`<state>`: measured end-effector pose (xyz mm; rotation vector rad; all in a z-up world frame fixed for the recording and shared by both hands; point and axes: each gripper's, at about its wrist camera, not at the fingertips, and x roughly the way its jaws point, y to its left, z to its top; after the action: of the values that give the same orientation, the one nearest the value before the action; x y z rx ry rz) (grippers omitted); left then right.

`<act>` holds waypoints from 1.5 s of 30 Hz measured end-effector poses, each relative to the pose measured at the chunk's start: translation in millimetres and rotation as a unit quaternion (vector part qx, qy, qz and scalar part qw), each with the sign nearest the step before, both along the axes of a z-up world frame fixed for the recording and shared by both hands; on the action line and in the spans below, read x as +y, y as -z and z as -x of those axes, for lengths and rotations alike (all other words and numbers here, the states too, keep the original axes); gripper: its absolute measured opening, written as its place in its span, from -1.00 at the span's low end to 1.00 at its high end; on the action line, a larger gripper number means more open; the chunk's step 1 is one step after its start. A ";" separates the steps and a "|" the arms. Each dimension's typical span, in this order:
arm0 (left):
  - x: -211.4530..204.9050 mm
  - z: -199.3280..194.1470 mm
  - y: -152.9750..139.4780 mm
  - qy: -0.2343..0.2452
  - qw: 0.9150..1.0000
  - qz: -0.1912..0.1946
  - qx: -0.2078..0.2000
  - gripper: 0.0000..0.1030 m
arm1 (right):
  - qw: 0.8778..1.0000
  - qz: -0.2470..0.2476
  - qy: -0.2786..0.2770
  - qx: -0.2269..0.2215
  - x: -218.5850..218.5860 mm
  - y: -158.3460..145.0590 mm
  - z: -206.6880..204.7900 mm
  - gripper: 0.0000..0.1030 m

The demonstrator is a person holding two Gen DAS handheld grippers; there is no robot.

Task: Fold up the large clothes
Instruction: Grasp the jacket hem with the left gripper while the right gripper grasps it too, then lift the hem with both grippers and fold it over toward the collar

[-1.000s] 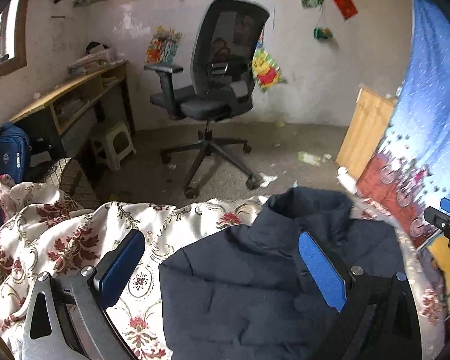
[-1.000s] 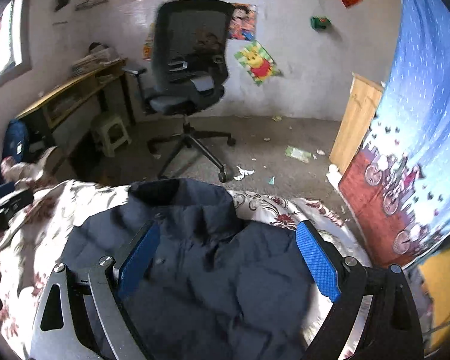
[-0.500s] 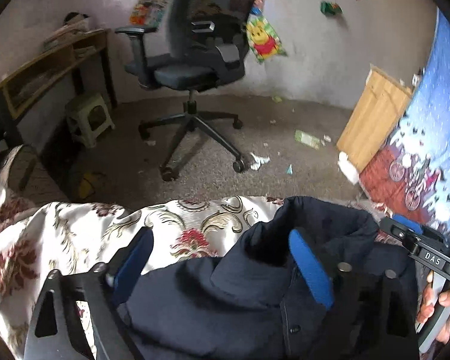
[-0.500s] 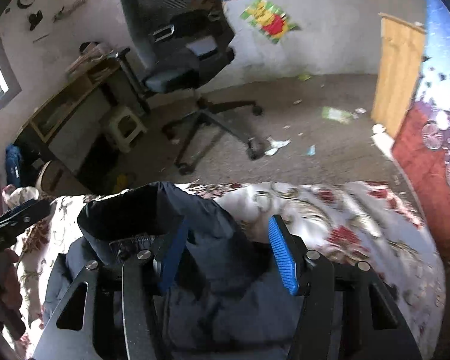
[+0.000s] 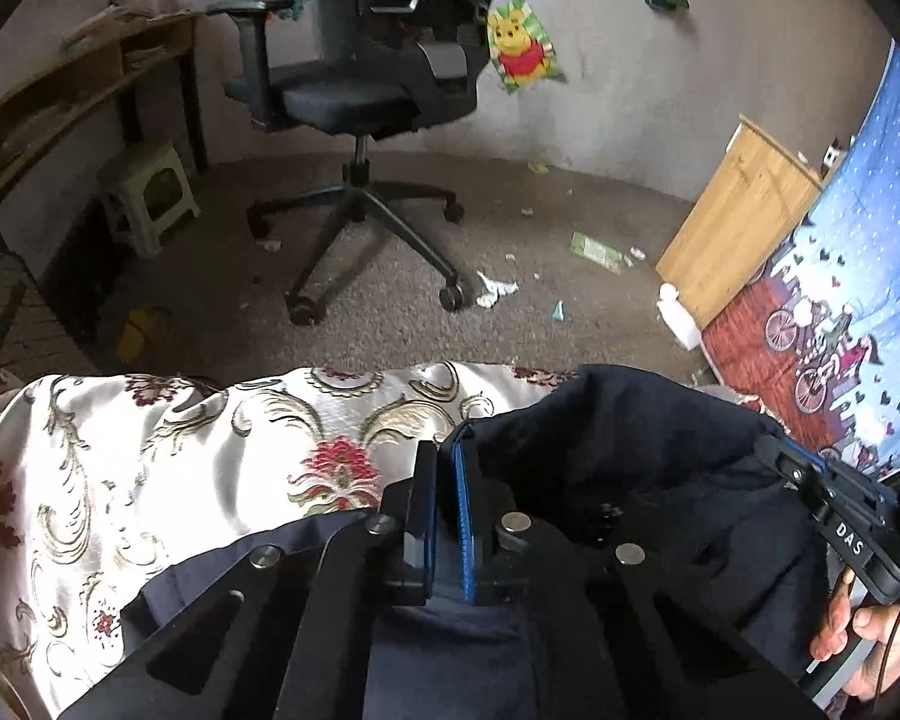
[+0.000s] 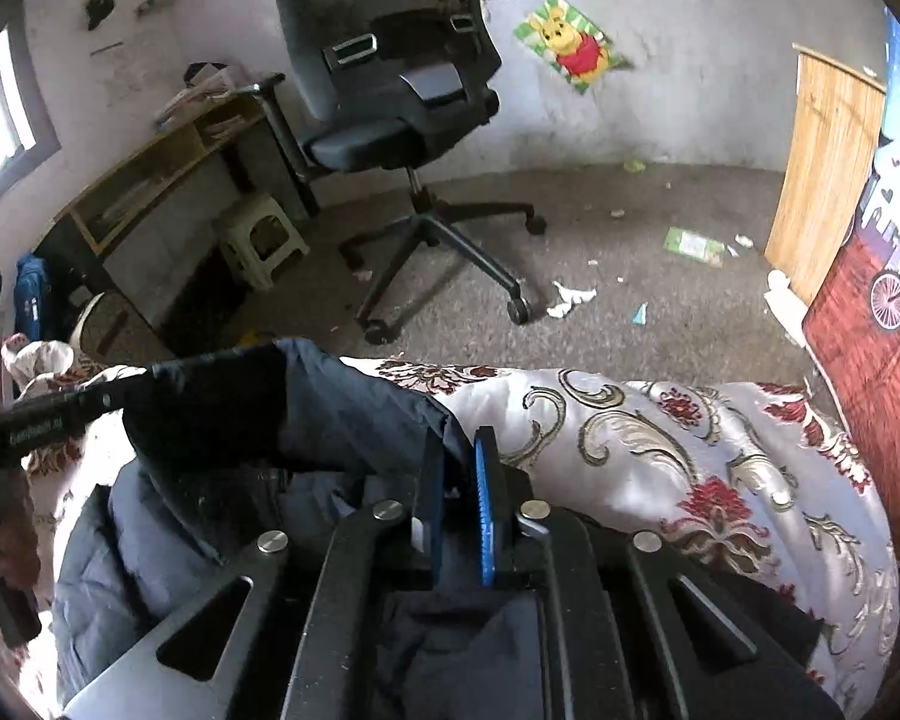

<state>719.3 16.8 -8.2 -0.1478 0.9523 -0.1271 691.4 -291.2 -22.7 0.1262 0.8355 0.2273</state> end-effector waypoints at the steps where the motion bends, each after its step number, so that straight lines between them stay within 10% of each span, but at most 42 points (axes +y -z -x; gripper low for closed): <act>1: 6.6 7.8 -3.8 0.000 1.000 0.011 -0.008 -0.90 | 1.000 -0.001 -0.003 -0.008 -3.4 -3.2 7.1 -0.87; 21: -2.1 104.0 67.5 0.099 0.993 -0.050 0.030 -0.91 | 0.997 0.063 -0.036 0.030 -18.0 38.2 83.7 -0.89; 31: -1.0 108.3 51.0 0.112 0.991 -0.067 0.007 -0.91 | 0.996 -0.018 0.035 -0.083 -37.4 -17.0 102.8 -0.82; 38: -4.1 106.7 43.9 0.106 0.991 -0.085 0.013 -0.89 | 0.998 -0.018 0.018 0.049 -13.6 25.3 41.6 -0.82; 45: 2.3 118.5 -6.7 0.134 0.987 -0.058 -0.067 -0.79 | 0.999 -0.009 -0.021 0.049 -9.8 44.4 60.5 -0.82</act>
<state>600.9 19.1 -1.5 0.0972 0.8392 -0.3252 630.9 -301.0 -67.1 0.1377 0.9337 0.2690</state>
